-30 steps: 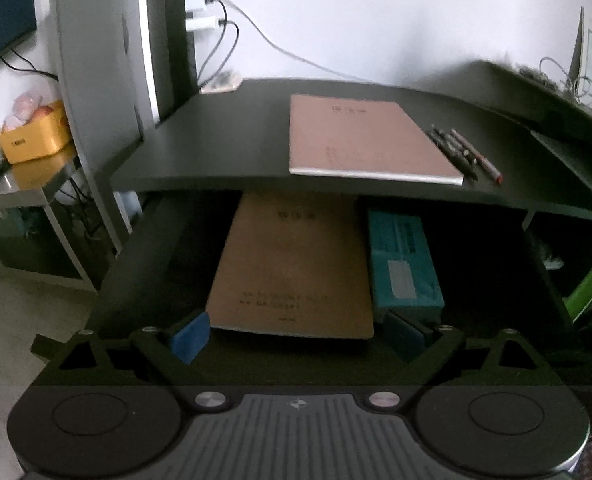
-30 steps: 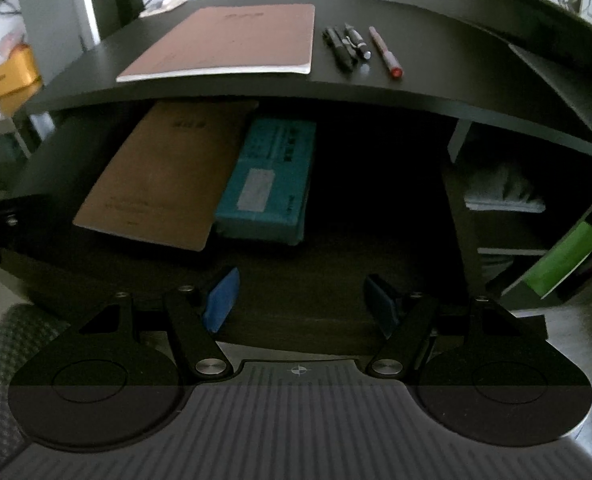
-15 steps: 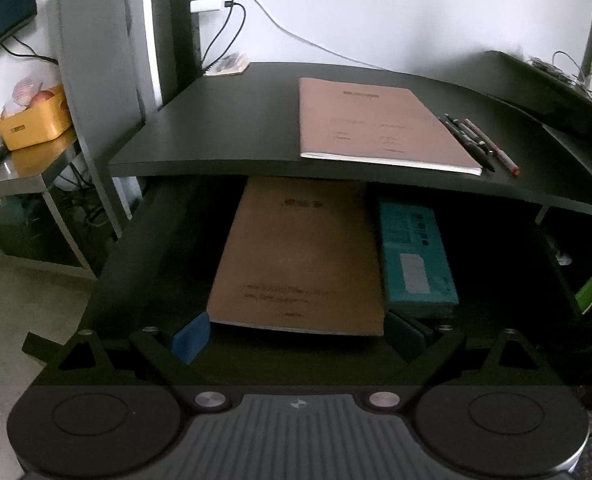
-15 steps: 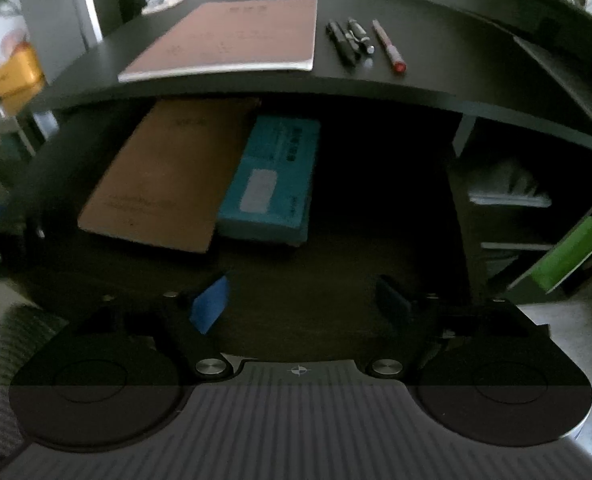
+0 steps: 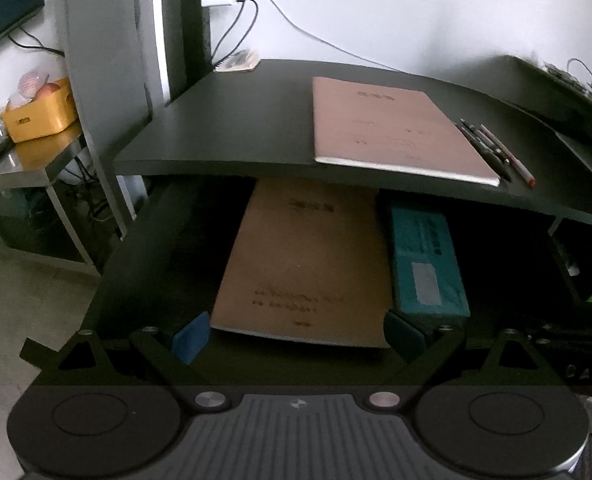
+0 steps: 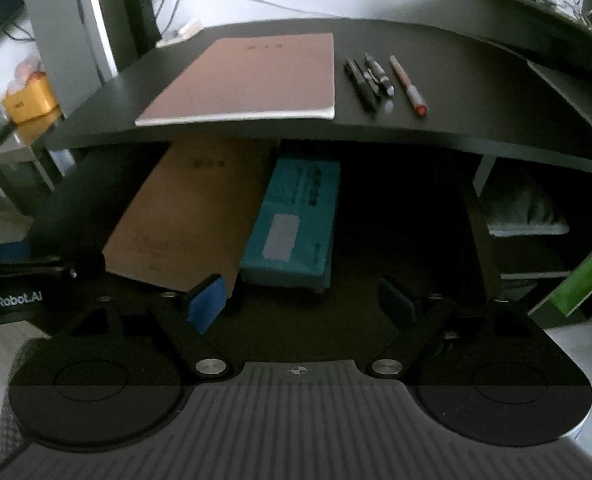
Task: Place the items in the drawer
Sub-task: 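Move the right tool toward the tan notebook on the cabinet top, then grasp the tan notebook edge with the right tool and lift it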
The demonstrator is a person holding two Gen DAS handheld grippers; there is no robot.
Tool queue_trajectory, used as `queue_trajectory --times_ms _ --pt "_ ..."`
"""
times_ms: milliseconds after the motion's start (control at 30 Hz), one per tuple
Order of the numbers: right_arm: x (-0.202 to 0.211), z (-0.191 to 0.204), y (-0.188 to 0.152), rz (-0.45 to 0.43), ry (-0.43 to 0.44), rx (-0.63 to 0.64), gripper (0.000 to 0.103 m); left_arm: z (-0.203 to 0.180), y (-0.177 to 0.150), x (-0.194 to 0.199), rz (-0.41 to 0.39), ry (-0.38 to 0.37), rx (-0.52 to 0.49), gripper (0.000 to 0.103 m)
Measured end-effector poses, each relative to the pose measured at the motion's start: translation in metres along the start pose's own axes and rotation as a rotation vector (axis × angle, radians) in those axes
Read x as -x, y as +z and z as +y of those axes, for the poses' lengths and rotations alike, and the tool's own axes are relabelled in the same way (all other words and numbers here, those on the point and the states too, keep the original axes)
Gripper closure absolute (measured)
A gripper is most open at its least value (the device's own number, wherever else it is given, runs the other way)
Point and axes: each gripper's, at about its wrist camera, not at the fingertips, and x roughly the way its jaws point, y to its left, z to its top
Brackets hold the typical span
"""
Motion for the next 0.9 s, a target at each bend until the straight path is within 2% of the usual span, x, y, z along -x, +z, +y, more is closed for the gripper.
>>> queue_trajectory --times_ms 267,433,633,700,733,767,900 --pt "0.007 -0.002 0.024 -0.13 0.029 -0.022 0.019 0.016 0.019 0.002 -0.055 -0.002 0.084 0.01" --pt "0.005 -0.002 0.044 -0.212 0.056 -0.029 0.026 0.026 0.039 0.004 -0.15 -0.023 0.15 0.014" --pt "-0.007 -0.002 0.061 -0.25 0.062 -0.027 0.031 0.025 0.061 -0.008 -0.192 -0.063 0.16 0.022" --pt "-0.015 -0.002 0.065 -0.247 0.06 -0.031 0.035 0.028 0.064 -0.017 -0.187 -0.089 0.194 0.031" --pt "-0.018 -0.003 0.066 -0.24 0.059 -0.038 0.04 0.031 0.067 -0.022 -0.181 -0.106 0.221 0.033" --pt "-0.021 -0.005 0.067 -0.233 0.066 -0.051 0.046 0.034 0.069 -0.028 -0.168 -0.125 0.26 0.04" --pt "-0.031 -0.011 0.069 -0.219 0.084 -0.093 0.05 0.043 0.077 -0.049 -0.114 -0.188 0.385 0.067"
